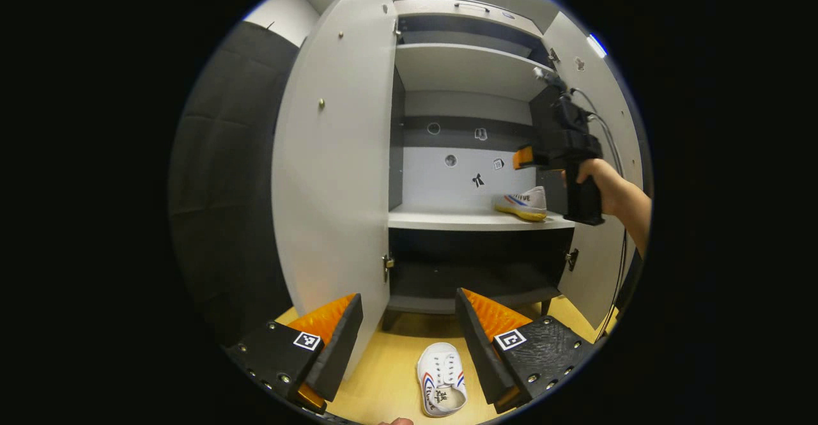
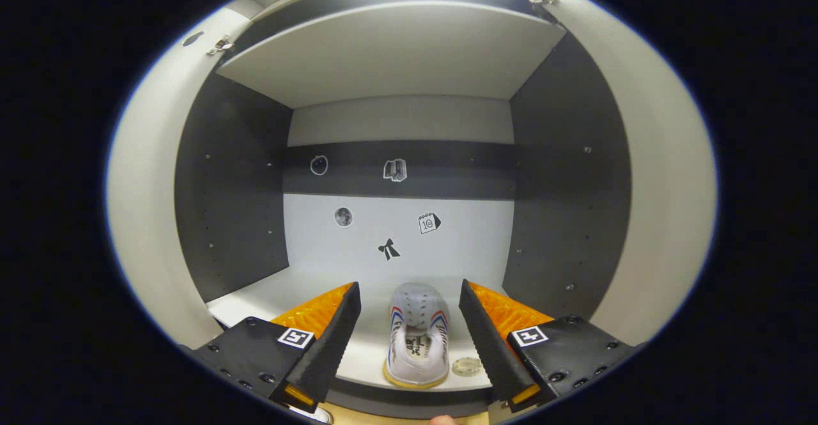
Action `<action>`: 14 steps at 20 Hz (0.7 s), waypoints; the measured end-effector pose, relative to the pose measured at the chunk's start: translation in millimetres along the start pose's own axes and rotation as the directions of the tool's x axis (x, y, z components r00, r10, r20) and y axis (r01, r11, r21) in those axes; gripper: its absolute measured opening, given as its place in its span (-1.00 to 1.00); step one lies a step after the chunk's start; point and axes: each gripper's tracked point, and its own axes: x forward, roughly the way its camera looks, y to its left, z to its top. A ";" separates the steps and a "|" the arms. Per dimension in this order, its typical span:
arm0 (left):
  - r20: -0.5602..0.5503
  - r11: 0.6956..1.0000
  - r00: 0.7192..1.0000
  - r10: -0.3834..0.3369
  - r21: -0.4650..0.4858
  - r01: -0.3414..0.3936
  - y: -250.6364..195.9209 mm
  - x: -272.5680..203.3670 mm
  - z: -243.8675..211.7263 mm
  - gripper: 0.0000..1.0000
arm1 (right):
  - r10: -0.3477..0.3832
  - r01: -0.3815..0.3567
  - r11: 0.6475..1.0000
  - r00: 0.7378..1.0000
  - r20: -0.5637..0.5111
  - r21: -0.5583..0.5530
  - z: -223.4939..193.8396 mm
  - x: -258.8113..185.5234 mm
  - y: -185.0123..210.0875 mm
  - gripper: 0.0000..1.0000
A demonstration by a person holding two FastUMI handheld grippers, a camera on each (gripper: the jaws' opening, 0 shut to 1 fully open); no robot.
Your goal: Grab one shoe with the right hand and put it into the shoe cabinet, grab the other shoe with the left hand and put it into the shoe cabinet; then close the right door with the right hand and the left door with the left hand.
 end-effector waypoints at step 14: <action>-0.317 0.979 0.930 -0.186 0.020 0.203 -28.5 60.7 -131.2 0.59 | -0.095 0.096 0.994 0.995 0.024 -0.060 -35.0 -133.4 -35.7 0.96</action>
